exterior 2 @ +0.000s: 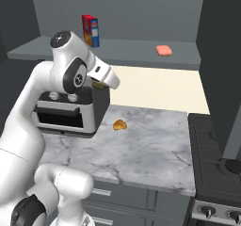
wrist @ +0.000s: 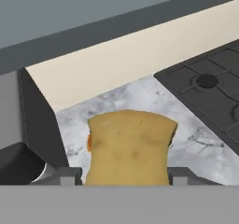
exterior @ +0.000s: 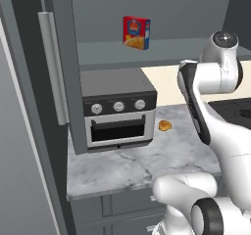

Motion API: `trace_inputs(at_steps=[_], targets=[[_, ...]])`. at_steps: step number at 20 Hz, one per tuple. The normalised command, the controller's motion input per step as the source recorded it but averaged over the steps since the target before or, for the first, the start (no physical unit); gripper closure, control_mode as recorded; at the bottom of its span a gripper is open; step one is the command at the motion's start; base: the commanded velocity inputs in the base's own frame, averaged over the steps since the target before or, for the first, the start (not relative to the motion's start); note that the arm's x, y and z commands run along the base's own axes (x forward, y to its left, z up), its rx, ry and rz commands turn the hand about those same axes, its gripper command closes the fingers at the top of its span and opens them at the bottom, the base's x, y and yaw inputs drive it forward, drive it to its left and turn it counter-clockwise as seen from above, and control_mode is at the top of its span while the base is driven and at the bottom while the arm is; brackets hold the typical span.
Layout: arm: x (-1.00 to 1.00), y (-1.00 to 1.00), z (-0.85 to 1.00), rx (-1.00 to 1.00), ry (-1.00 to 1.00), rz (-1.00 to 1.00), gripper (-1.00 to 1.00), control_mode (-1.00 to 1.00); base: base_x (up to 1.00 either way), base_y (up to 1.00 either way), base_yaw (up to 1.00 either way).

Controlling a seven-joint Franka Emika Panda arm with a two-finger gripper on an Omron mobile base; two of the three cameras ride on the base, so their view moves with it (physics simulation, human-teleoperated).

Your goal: Pick the sponge and bar soap from the cabinet and place them on the counter.

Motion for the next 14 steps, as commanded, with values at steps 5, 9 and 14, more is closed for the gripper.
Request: trace_inputs(at_steps=[5, 9, 14], targets=[[-0.14, -0.37, -0.38, 0.0, 0.08, -0.03, 1.0, -1.0, 0.0, 0.0, 0.0], [-0.07, -0.29, -0.39, 0.0, 0.11, -0.02, 1.0, -1.0, 0.0, 0.0, 0.0], [-0.02, -0.27, -0.42, 0.0, 0.13, -0.01, 1.0, -1.0, 0.0, 0.0, 0.0]])
